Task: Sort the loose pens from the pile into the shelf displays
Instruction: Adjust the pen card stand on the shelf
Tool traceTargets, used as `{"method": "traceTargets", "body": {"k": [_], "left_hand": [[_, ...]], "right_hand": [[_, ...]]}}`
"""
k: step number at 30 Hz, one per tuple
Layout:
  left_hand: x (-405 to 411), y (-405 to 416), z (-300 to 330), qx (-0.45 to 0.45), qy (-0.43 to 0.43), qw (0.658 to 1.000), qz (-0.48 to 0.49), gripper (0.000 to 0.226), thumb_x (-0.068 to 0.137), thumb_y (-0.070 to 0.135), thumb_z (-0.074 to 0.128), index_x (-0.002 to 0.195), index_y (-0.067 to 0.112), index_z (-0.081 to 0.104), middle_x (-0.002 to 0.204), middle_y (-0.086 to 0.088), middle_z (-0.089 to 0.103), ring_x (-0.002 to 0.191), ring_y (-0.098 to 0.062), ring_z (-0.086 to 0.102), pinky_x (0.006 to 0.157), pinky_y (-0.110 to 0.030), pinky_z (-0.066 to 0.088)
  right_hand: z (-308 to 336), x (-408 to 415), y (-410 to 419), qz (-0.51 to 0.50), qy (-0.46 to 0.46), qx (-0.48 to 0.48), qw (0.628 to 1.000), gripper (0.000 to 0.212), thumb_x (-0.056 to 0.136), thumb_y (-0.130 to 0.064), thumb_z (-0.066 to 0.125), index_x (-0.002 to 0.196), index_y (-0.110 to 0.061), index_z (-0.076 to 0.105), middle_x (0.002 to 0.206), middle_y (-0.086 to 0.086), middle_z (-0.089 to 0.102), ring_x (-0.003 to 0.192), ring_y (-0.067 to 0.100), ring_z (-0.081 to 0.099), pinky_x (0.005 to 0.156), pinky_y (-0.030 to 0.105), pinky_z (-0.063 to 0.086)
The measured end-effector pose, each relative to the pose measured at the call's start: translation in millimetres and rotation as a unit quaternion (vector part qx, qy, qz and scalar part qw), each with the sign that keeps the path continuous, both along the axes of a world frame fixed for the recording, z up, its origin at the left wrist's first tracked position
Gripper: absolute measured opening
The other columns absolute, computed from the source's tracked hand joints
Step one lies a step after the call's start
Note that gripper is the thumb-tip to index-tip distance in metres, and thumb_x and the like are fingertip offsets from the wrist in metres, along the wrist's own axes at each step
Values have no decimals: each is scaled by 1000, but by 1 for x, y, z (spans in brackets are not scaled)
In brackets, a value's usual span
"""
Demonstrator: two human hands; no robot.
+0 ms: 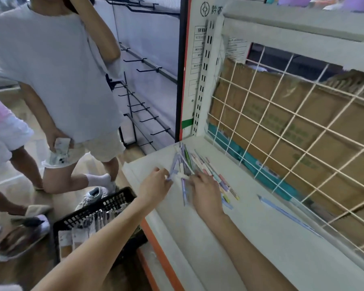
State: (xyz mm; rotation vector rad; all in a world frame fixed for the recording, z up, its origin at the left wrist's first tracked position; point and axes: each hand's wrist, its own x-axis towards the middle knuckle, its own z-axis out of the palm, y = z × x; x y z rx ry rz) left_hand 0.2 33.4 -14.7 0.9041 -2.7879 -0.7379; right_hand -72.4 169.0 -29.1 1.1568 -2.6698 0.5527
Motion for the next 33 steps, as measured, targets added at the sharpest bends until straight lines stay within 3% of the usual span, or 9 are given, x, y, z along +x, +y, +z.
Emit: {"method": "traceTargets", "body": {"k": [6, 9, 11, 16, 19, 22, 25, 28, 33], "left_hand": [[-4, -10, 2, 69, 21, 997, 4, 20, 92, 19, 55, 107, 6, 59, 93, -7, 64, 85, -23, 60, 68, -27, 41], [3, -15, 6, 179, 38, 983, 24, 9, 92, 16, 55, 95, 9, 60, 61, 2, 58, 53, -12, 54, 54, -24, 46], [11, -19, 10, 240, 55, 969, 24, 12, 91, 10, 55, 80, 12, 56, 52, 2, 57, 49, -14, 53, 58, -30, 53], [24, -20, 18, 327, 120, 937, 5, 5, 91, 11, 58, 96, 10, 57, 86, -8, 66, 62, -13, 64, 56, -20, 51], [30, -7, 28, 354, 160, 921, -38, 8, 90, 11, 60, 90, 17, 55, 83, -2, 65, 69, -16, 64, 57, -17, 53], [33, 16, 38, 406, 197, 888, -87, 23, 88, 5, 61, 103, 16, 49, 80, -4, 61, 65, -13, 62, 57, -17, 54], [33, 41, 40, 420, 209, 866, -172, 43, 86, -3, 61, 117, 19, 41, 86, -7, 62, 60, -7, 65, 58, -19, 55], [36, 68, 38, 404, 212, 852, -255, 49, 84, -5, 61, 113, 29, 43, 103, -15, 60, 73, -18, 67, 62, -26, 56], [44, 127, 38, 395, 193, 844, -306, 52, 83, -9, 60, 99, 37, 43, 91, -5, 62, 67, -12, 64, 64, -36, 56]], "right_hand": [[14, 1, -1, -35, 44, 13, 998, 22, 47, -7, 64, 65, -17, 70, 63, 3, 63, 56, 23, 63, 50, 17, 45], [14, -3, -2, -23, -21, 21, 999, 26, 75, 2, 55, 94, -9, 69, 89, 12, 64, 86, 29, 62, 67, 26, 45], [16, -4, 0, -21, -97, 35, 994, 27, 90, -4, 48, 112, -8, 64, 107, 12, 59, 104, 27, 54, 78, 30, 39], [41, 6, 9, -59, -229, -156, 959, 20, 88, 0, 54, 101, -7, 68, 92, 7, 65, 80, 16, 51, 65, 22, 31], [57, 18, 19, -86, -332, -250, 905, 14, 89, -2, 57, 91, -14, 65, 73, 1, 62, 64, 16, 53, 64, 28, 44], [69, 33, 36, -99, -398, -342, 845, 14, 89, 2, 57, 96, -7, 65, 75, 3, 62, 70, 21, 60, 68, 28, 54], [74, 49, 63, -120, -397, -380, 827, 16, 88, 3, 57, 100, -6, 63, 76, 3, 61, 68, 15, 65, 64, 23, 56], [72, 65, 97, -159, -374, -401, 821, 17, 87, 1, 61, 96, -13, 64, 84, 11, 60, 76, 24, 66, 72, 34, 58], [74, 100, 161, -222, -359, -461, 781, 25, 86, 2, 61, 109, -7, 60, 81, 11, 64, 67, 22, 67, 66, 29, 57]]}}
